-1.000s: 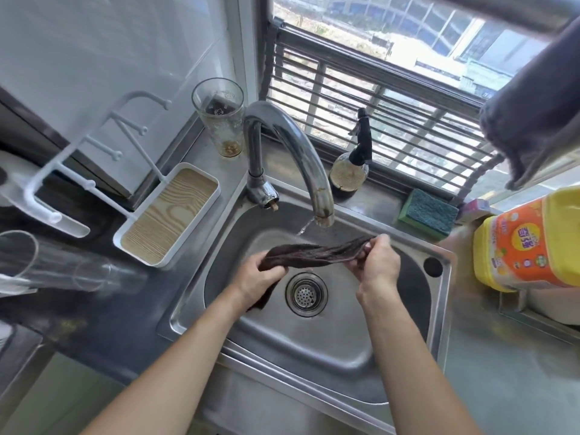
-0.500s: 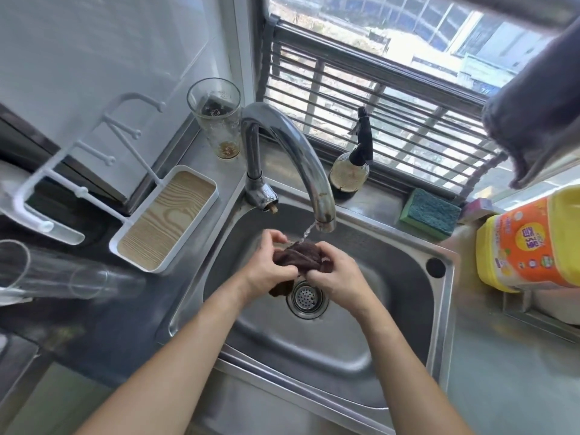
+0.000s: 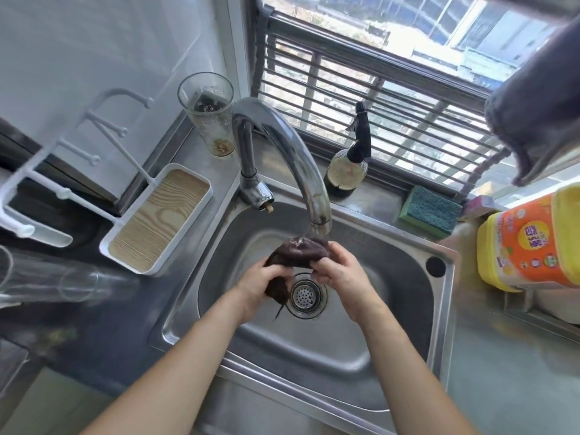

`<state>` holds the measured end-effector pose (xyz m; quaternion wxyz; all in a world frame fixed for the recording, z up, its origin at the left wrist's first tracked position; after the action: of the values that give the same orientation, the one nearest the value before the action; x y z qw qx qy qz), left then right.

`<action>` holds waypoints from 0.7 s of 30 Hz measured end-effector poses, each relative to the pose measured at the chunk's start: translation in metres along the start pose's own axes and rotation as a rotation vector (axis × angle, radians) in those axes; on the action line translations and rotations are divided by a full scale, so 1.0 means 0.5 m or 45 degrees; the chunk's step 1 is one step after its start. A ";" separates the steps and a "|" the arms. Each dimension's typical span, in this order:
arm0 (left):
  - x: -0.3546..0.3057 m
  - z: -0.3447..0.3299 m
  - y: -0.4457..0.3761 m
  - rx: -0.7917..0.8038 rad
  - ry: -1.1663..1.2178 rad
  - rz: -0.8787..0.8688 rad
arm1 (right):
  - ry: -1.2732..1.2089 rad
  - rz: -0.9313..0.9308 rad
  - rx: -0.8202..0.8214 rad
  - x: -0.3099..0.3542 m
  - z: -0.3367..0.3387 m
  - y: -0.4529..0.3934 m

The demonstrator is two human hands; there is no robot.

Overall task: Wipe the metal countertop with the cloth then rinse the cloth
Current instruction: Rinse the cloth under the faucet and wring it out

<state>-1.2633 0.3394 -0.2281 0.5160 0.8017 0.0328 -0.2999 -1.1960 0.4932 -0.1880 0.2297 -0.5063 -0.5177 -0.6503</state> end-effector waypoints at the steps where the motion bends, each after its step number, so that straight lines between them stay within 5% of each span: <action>1: -0.005 -0.002 -0.003 -0.001 0.113 -0.001 | 0.046 -0.022 0.054 -0.009 -0.001 0.006; 5: -0.019 -0.017 -0.016 0.004 0.231 -0.058 | 0.153 -0.114 0.216 -0.045 -0.009 0.028; 9: -0.051 -0.005 -0.021 -0.218 -0.369 -0.427 | 0.972 -0.112 0.184 -0.042 0.030 0.015; 12: -0.062 -0.029 -0.021 -0.094 -0.753 -0.463 | 0.741 0.275 0.332 0.000 -0.010 0.013; 15: -0.051 -0.051 -0.012 0.018 -0.867 -0.295 | 0.913 0.443 0.286 0.012 -0.021 0.002; 18: -0.017 -0.053 -0.003 0.131 -0.787 -0.093 | 0.802 0.303 0.132 0.005 0.007 -0.006; 21: -0.004 -0.050 0.004 0.241 -0.726 -0.074 | 0.305 0.096 0.275 -0.029 0.003 0.003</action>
<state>-1.2531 0.3604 -0.2183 0.4188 0.7284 -0.1186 -0.5291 -1.1887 0.4907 -0.2003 0.3670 -0.4166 -0.5343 -0.6374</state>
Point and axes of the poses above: each hand's wrist, its own y-axis away from the middle knuckle, its own z-axis out of the back of the hand, x = y × z, the point moved 6 cm from there along -y, towards the middle knuckle, and after that the axes turned 10 degrees about z, right-handed, at the moved point
